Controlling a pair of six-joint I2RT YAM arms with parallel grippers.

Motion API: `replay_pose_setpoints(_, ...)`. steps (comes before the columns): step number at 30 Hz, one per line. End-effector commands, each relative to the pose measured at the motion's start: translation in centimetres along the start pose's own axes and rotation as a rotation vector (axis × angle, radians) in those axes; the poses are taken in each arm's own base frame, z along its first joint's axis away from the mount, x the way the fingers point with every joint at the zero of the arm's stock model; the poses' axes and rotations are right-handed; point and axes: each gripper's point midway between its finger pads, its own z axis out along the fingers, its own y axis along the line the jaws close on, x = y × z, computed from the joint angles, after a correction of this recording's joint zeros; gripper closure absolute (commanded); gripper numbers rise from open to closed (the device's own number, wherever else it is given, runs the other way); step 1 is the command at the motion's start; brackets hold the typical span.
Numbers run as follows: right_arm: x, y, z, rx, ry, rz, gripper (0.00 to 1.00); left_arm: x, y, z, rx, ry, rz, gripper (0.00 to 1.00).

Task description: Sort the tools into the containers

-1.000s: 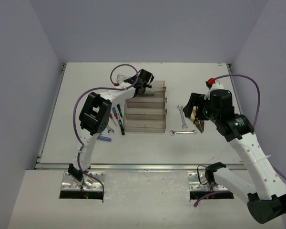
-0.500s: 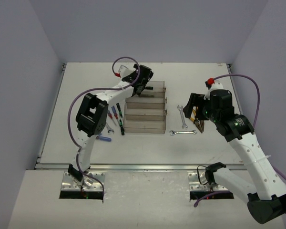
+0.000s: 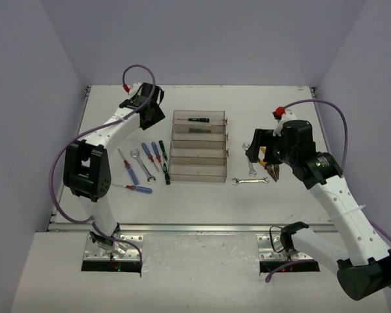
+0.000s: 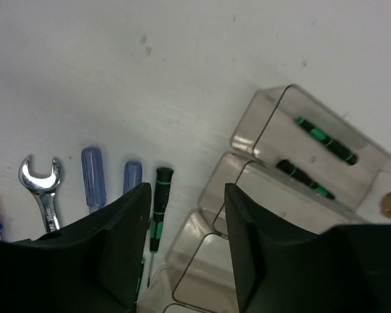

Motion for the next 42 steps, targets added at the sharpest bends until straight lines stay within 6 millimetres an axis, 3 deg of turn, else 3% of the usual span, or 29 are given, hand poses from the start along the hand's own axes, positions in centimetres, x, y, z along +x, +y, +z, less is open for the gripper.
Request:
replay_pose_setpoints(1, -1.5, 1.1, -0.1, -0.060, -0.036, -0.037, 0.10, 5.2, 0.7, 2.2, 0.045, 0.210, 0.198, 0.57)
replay_pose_setpoints(5, -1.1, 1.1, 0.1, -0.067, -0.025, -0.041, 0.10, 6.3, 1.1, 3.9, 0.026, 0.263, 0.209, 0.65)
replay_pose_setpoints(16, -1.1, 1.3, 0.3, -0.075, -0.025, -0.041, 0.11, 8.2, 2.7, 6.0, -0.050, 0.304, 0.222, 0.67)
replay_pose_setpoints(26, -1.2, 1.4, 0.3, -0.082, -0.029, -0.040, 0.11, 11.1, 4.4, 8.3, -0.104, 0.366, 0.235, 0.72)
replay_pose_setpoints(29, -1.1, 1.5, 0.3, -0.087, -0.030, -0.040, 0.11, 11.7, 4.4, 9.0, -0.104, 0.374, 0.225, 0.88)
replay_pose_setpoints(33, -1.2, 1.4, 0.3, -0.084, -0.031, -0.042, 0.11, 11.9, 4.1, 9.3, -0.090, 0.371, 0.208, 0.94)
replay_pose_setpoints(37, -1.3, 1.4, 0.2, -0.081, -0.037, -0.042, 0.11, 10.5, 3.6, 8.4, -0.095, 0.331, 0.185, 1.00)
replay_pose_setpoints(40, -1.3, 1.4, 0.2, -0.080, -0.032, -0.043, 0.11, 6.3, 3.1, 6.0, -0.111, 0.203, 0.148, 1.00)
replay_pose_setpoints(42, -1.2, 1.4, 0.3, -0.080, -0.031, -0.043, 0.11, 2.3, 2.3, 3.8, -0.112, 0.082, 0.105, 1.00)
